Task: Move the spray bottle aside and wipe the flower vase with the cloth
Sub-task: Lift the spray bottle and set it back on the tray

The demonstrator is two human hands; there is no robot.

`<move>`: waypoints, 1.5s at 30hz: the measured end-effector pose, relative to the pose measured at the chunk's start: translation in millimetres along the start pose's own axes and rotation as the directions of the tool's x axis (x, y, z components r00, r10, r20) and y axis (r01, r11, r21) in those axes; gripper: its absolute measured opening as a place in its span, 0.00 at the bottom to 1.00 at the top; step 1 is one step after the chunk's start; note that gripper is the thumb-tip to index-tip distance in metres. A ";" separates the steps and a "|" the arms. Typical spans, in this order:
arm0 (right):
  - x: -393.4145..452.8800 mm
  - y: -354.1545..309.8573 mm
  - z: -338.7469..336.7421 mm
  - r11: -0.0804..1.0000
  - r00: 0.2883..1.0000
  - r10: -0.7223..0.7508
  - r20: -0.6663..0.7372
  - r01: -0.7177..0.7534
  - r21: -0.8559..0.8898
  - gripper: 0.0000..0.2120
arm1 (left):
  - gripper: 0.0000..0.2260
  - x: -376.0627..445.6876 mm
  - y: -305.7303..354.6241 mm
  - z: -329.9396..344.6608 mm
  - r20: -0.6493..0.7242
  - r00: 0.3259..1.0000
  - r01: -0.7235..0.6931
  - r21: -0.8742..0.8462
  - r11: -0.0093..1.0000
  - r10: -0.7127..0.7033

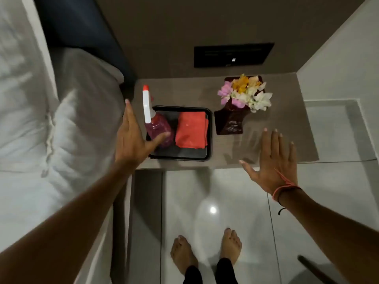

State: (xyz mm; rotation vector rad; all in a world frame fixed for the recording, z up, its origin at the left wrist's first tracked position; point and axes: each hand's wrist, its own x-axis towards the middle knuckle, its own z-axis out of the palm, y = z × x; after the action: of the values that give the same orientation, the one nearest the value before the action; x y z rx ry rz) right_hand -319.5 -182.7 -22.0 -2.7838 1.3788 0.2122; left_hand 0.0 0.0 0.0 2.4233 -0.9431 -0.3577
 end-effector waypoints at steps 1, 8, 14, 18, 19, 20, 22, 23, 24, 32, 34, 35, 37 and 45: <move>4.1 -2.6 8.9 1.000 1.000 0.016 0.018 -0.016 0.021 0.51 | 0.60 11.5 -0.4 8.1 -0.017 1.000 -0.003 -0.134 0.991 0.001; 15.5 -10.8 43.9 0.997 0.997 0.068 0.034 -0.069 0.044 0.51 | 0.09 56.0 24.2 36.7 -0.261 0.958 -0.213 -0.353 0.911 0.123; 3.6 -5.8 45.2 0.990 0.991 0.119 0.063 -0.123 0.068 0.50 | 0.15 17.5 41.3 34.7 -0.170 0.942 -0.330 -0.319 0.889 0.288; -2.4 0.6 37.7 0.989 0.988 0.134 0.083 -0.139 0.056 0.50 | 0.16 -36.8 63.1 42.5 0.141 0.912 -0.366 -0.142 0.920 0.385; -5.0 2.2 36.2 0.989 0.987 0.133 0.086 -0.138 0.050 0.50 | 0.16 -49.9 68.1 47.4 0.191 0.914 -0.343 -0.111 0.933 0.359; -7.1 3.3 35.0 0.990 0.988 0.129 0.085 -0.133 0.043 0.49 | 0.15 -60.8 72.5 51.9 0.212 0.920 -0.317 -0.095 0.944 0.330; -12.4 6.9 33.6 0.992 0.990 0.118 0.079 -0.121 0.031 0.49 | 0.16 -77.4 78.8 60.8 0.202 0.935 -0.275 -0.112 0.955 0.293; -14.9 8.4 33.3 0.993 0.990 0.114 0.078 -0.117 0.029 0.49 | 0.17 -82.7 80.6 64.9 0.200 0.942 -0.247 -0.127 0.961 0.269; -18.0 10.9 33.4 0.993 0.991 0.114 0.076 -0.116 0.026 0.49 | 0.17 -86.8 83.0 68.6 0.204 0.949 -0.218 -0.131 0.967 0.241; -38.2 22.2 35.7 0.993 0.990 0.117 0.081 -0.118 0.006 0.49 | 0.16 -87.6 87.2 76.2 0.166 0.957 -0.220 -0.120 0.968 0.238; -40.8 19.8 36.9 0.993 0.991 0.112 0.078 -0.113 0.015 0.48 | 0.16 -86.0 82.7 75.0 0.179 0.947 -0.260 -0.070 0.963 0.269; -41.2 17.7 37.5 0.994 0.991 0.109 0.075 -0.110 0.020 0.48 | 0.16 -86.1 80.4 74.1 0.181 0.937 -0.293 -0.053 0.955 0.297; -40.9 12.1 38.3 0.995 0.992 0.096 0.077 -0.099 0.026 0.48 | 0.15 -86.9 74.1 71.1 0.172 0.928 -0.326 -0.053 0.944 0.330; -30.8 -29.0 43.3 0.998 0.996 -0.011 0.084 0.005 0.068 0.47 | 0.15 -51.5 37.5 29.1 -0.081 0.943 -0.332 -0.185 0.925 0.323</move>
State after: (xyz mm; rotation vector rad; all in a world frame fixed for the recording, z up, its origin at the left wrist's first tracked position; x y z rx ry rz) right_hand -319.6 -137.1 -61.8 -2.6922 1.3297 0.2746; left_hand -70.0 1.2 -0.8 2.0418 -1.2075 -0.2532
